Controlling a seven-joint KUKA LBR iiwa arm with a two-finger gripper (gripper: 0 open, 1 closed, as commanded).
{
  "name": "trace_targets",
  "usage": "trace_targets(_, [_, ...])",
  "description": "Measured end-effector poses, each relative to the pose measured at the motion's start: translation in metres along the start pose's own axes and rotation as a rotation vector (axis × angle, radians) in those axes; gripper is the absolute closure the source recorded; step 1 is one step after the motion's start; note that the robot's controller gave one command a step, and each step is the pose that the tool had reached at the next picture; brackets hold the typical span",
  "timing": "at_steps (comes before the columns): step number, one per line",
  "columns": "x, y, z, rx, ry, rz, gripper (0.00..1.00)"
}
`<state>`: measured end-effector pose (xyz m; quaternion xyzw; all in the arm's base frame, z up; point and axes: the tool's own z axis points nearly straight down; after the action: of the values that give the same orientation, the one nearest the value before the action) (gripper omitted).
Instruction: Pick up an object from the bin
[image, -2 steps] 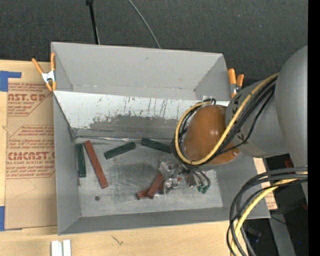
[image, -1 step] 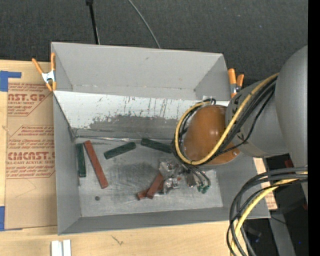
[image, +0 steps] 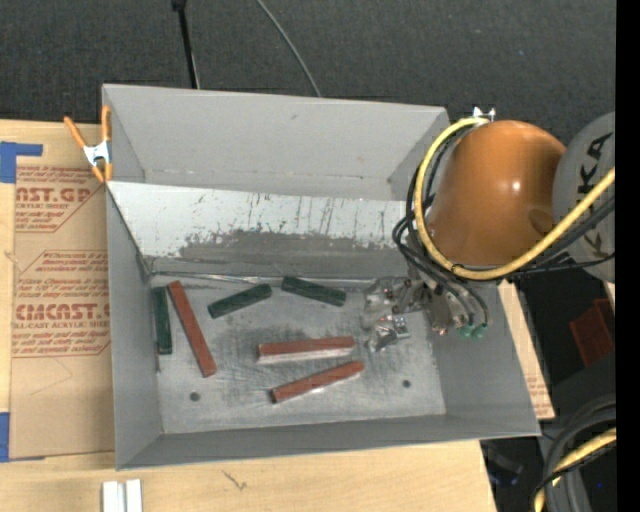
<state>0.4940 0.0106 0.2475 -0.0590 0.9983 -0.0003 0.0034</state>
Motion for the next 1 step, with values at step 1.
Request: trace_targets(1, [0.0011, 0.0002, 0.0018, -0.001, 0.005, 0.0, 1.0])
